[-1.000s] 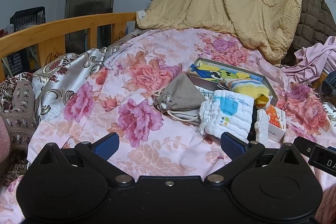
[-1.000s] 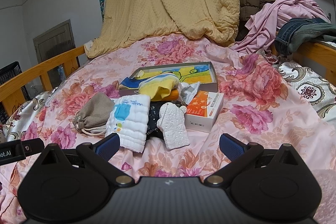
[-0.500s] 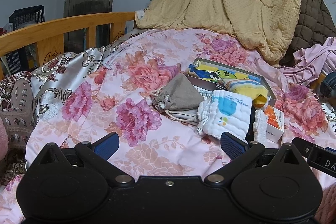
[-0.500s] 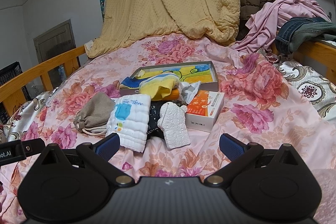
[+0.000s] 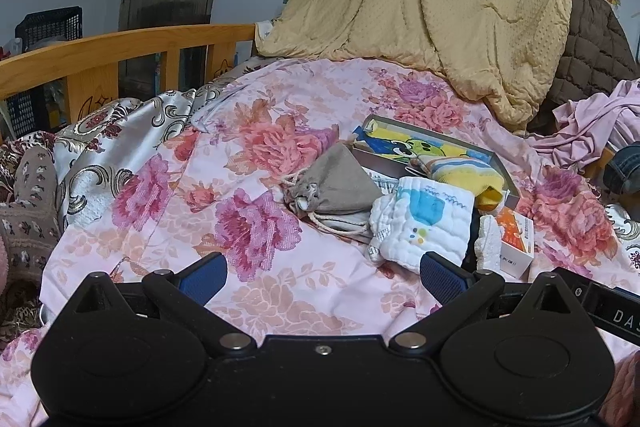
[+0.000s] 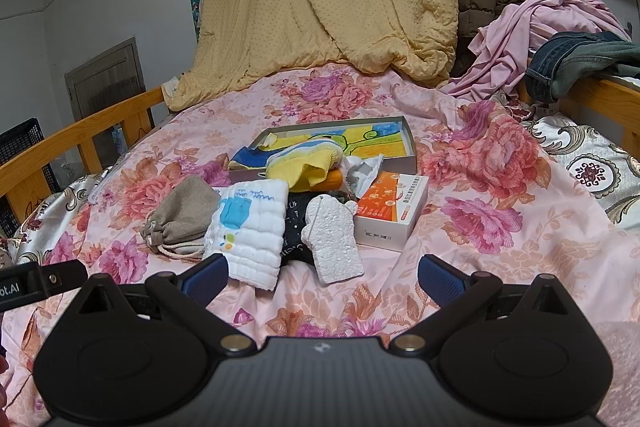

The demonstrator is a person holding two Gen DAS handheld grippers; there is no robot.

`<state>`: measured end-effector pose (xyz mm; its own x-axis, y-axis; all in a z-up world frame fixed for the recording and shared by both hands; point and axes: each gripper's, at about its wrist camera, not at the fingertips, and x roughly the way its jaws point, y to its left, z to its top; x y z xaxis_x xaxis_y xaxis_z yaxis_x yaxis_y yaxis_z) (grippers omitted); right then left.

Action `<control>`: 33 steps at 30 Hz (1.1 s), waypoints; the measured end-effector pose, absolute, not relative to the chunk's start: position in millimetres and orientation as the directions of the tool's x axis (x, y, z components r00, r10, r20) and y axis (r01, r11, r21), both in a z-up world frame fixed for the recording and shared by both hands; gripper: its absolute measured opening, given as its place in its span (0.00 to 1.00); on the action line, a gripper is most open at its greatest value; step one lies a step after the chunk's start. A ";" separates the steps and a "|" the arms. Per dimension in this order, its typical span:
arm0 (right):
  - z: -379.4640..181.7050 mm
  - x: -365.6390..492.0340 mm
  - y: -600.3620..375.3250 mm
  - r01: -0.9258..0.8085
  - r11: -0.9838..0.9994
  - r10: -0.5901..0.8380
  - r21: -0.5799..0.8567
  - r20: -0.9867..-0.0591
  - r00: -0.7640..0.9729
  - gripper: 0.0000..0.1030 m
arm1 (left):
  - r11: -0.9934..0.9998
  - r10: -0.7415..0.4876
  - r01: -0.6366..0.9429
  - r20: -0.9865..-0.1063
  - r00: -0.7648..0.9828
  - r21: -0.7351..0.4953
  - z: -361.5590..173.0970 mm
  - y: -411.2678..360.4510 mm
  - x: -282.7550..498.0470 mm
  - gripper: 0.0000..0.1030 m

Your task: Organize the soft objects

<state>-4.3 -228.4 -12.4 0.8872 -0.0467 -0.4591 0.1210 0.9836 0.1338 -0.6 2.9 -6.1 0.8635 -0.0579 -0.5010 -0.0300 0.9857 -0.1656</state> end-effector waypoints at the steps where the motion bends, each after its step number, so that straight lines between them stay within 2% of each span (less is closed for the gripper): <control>1: -12.3 -4.3 -228.5 0.121 0.984 -0.047 0.134 -0.459 0.887 1.00 | 0.985 -0.056 -0.033 -0.501 0.864 -0.167 -6.3 2.6 -0.8 0.99; 11: -12.3 -4.6 -228.7 0.120 0.984 -0.045 0.136 -0.459 0.887 1.00 | 0.977 -0.044 -0.070 -0.513 0.857 -0.200 -8.3 8.4 1.3 0.99; 33: -14.5 -3.9 -240.0 0.119 0.983 -0.042 0.139 -0.461 0.887 1.00 | 0.980 -0.048 -0.062 -0.524 0.851 -0.190 -12.5 7.3 2.7 0.99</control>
<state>-3.9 -240.0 -14.5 0.8865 -0.0425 -0.4607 0.1191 0.9832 0.1386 2.7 7.3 -12.5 0.8506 -0.0482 -0.5235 -0.0617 0.9798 -0.1905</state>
